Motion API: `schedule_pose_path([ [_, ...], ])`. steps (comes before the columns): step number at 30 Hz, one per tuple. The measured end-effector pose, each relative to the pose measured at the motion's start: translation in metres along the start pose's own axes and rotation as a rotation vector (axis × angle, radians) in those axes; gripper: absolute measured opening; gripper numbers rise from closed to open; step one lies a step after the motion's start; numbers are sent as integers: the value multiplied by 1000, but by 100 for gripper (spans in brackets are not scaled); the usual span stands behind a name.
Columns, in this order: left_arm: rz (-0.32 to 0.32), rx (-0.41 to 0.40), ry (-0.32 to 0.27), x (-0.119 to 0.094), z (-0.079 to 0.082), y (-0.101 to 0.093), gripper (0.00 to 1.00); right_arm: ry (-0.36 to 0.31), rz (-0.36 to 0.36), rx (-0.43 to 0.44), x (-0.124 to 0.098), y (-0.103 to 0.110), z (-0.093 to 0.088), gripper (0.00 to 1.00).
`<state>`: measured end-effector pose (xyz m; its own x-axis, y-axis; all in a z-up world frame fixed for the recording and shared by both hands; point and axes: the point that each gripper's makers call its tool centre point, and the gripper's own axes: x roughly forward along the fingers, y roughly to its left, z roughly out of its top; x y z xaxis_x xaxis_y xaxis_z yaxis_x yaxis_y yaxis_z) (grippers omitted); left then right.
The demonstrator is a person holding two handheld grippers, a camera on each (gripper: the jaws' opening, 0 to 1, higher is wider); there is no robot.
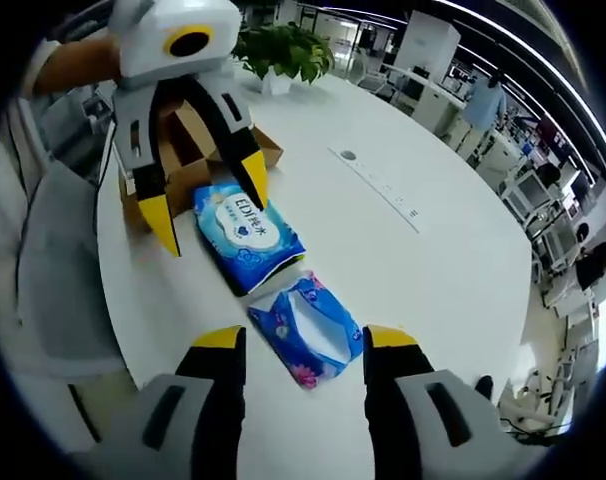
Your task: Operate the shoe box by opening the lid, removing the specified soft item, and placing it in the target area until the item is outside and the box remains undamaged.
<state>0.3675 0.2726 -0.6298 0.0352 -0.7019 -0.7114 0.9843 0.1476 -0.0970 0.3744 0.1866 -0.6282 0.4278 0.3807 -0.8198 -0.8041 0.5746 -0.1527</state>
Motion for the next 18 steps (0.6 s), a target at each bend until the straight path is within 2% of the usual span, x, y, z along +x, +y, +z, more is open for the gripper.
schedule_pose_path([
  [9,45,-21,-64,-44,-15,-6,59,-31,44,-26,-9,32,31,53],
  [18,119,-68,-150,-90,-31,-6,64,-66,122,-78,-2,68,61,55],
])
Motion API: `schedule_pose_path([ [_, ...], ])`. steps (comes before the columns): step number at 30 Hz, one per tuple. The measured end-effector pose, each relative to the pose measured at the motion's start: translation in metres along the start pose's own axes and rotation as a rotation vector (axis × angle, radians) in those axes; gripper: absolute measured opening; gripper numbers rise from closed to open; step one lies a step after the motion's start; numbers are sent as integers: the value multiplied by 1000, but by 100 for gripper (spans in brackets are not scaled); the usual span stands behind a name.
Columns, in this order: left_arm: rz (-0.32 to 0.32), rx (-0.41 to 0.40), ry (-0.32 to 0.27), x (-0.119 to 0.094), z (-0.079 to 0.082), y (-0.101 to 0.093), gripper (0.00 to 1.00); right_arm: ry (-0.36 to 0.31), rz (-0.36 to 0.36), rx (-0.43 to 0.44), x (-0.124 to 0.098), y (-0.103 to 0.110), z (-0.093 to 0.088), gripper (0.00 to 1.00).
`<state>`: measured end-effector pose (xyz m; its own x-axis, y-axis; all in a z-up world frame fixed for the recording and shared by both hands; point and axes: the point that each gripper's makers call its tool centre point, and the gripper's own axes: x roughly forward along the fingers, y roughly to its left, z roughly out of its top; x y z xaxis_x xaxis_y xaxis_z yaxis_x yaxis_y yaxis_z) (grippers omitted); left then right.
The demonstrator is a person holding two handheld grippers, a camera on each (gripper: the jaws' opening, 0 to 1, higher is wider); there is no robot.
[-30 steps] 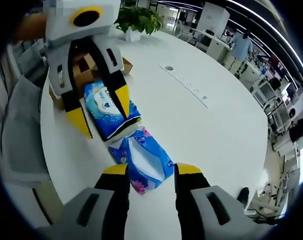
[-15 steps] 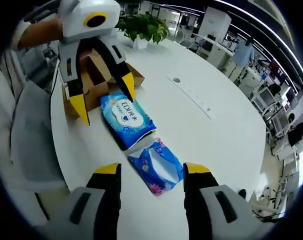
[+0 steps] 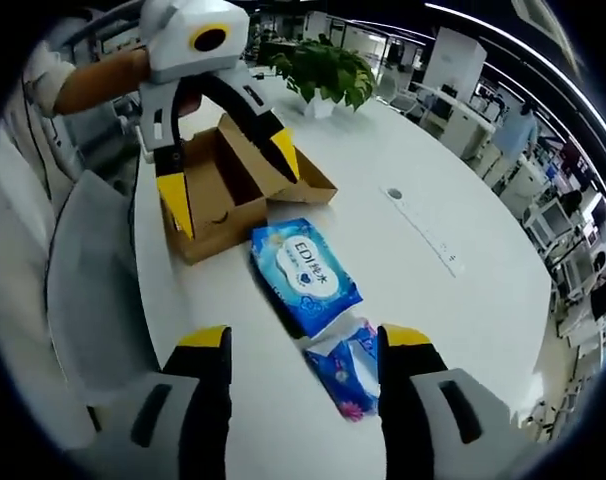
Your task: Operate the shoe box by opening the lid, removing the specified soft item, and placing it in the target area until the item is outside and the box remains undamaged.
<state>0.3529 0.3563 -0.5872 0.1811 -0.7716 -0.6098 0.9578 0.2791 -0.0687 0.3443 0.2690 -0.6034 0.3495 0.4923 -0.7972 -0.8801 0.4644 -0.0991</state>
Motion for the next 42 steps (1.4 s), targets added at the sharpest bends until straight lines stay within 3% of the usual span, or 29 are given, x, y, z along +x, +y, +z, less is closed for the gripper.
schedule_pose_path([
  [4,49,-34,-44,-25,-7,9,66,-30,33,-24,7,14,18,55],
  [13,111,-75,-67,-66,-34,20,74,-63,105,-84,23,41,47,56],
  [26,231,-117,-126,-127,-80,25,90,-70,219,-165,59,80,73,58],
  [42,358,-194,-161,-182,-136,30,100,-59,335,-265,106,118,98,57],
])
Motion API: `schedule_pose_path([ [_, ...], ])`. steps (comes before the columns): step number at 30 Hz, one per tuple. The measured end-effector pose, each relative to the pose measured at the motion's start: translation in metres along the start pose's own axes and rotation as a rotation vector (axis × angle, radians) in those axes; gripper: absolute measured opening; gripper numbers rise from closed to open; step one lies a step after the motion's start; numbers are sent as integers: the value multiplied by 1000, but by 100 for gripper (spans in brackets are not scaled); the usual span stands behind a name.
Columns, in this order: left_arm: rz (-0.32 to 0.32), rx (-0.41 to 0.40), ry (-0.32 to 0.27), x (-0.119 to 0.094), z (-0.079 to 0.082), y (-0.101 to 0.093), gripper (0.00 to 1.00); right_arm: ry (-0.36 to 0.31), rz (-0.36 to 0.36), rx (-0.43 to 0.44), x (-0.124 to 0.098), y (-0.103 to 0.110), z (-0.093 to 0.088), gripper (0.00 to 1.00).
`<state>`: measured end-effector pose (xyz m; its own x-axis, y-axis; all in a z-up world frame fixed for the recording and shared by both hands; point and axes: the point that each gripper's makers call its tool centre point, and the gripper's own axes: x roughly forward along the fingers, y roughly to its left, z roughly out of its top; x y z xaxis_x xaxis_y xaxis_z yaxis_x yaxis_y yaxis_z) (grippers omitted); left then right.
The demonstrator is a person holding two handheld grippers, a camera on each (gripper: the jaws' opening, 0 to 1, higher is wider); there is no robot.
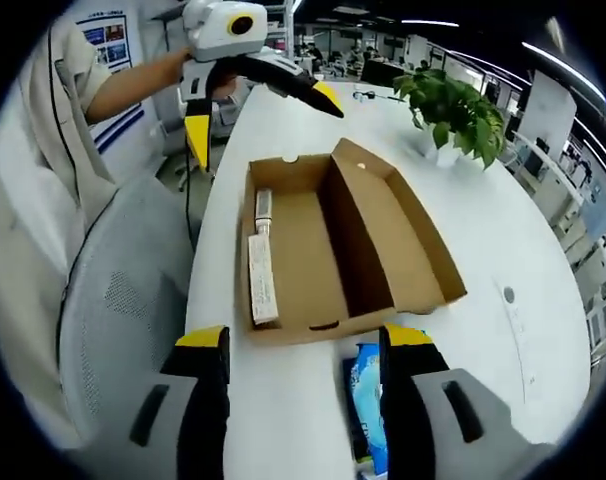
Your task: Operate the shoe box by opening the lid, removing the specified soft item, and placing it in the target area until the item is outside and the box remains undamaged.
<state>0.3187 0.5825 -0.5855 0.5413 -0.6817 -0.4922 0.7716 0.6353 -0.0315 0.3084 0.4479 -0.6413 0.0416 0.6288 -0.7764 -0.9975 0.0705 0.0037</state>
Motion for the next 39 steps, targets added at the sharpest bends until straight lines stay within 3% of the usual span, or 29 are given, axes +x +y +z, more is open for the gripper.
schedule_pose_path([
  [12,102,-49,-7,-34,-32,24,100,62,71,-68,39,4,2,56],
  [27,183,-86,8,-62,-64,36,100,171,146,-155,79,6,-11,55],
  [39,225,-136,21,-75,-88,36,100,216,222,-161,105,10,-17,53],
])
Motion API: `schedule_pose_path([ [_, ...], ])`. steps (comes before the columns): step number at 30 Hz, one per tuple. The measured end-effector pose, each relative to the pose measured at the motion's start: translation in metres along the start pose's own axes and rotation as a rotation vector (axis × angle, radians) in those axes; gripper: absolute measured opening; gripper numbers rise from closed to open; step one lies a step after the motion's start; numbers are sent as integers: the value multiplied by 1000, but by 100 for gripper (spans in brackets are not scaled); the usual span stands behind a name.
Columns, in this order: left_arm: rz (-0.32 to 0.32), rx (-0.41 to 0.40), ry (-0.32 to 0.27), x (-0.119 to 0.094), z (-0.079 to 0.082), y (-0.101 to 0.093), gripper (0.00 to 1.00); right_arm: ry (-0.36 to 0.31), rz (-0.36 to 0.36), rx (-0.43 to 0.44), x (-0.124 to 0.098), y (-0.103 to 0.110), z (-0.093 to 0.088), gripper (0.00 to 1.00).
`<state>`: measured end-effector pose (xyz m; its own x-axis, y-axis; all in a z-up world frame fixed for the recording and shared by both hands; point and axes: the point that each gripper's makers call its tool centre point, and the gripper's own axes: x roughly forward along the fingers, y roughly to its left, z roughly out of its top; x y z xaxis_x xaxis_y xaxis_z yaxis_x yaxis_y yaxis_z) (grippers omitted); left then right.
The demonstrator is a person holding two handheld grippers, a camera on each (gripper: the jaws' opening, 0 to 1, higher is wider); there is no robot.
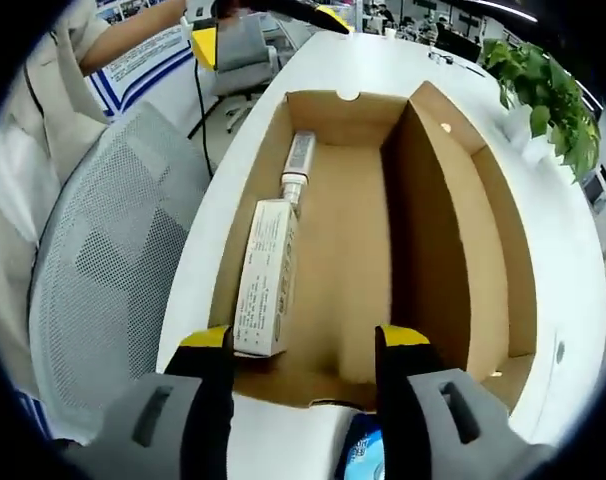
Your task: Operate the shoe box by opening the lid, removing the specified soft item, and placing it in the target area until the item is outside and the box remains undamaged.
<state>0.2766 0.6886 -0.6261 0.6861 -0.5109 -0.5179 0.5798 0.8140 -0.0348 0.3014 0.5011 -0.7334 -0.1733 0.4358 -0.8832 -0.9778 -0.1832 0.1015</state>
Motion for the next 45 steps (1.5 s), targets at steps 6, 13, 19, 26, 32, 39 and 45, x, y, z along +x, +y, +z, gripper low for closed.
schedule_pose_path([
  [6,17,-23,4,-4,-8,3,100,-4,-1,3,0,-4,2,55],
  [13,34,-43,-1,-6,-10,10,100,-16,-14,2,-5,-9,3,51],
  [19,41,-39,-7,-8,-9,13,99,-40,21,12,-1,0,9,48],
  [26,42,-30,-11,-8,-9,11,99,-44,37,16,8,7,10,40],
  [32,44,-22,-14,-10,-10,9,99,-55,42,18,14,12,12,27],
  [39,40,-8,-5,-9,-12,6,98,-60,30,21,18,13,13,18],
  [45,34,1,4,-8,-15,2,98,-67,14,22,19,12,16,17],
])
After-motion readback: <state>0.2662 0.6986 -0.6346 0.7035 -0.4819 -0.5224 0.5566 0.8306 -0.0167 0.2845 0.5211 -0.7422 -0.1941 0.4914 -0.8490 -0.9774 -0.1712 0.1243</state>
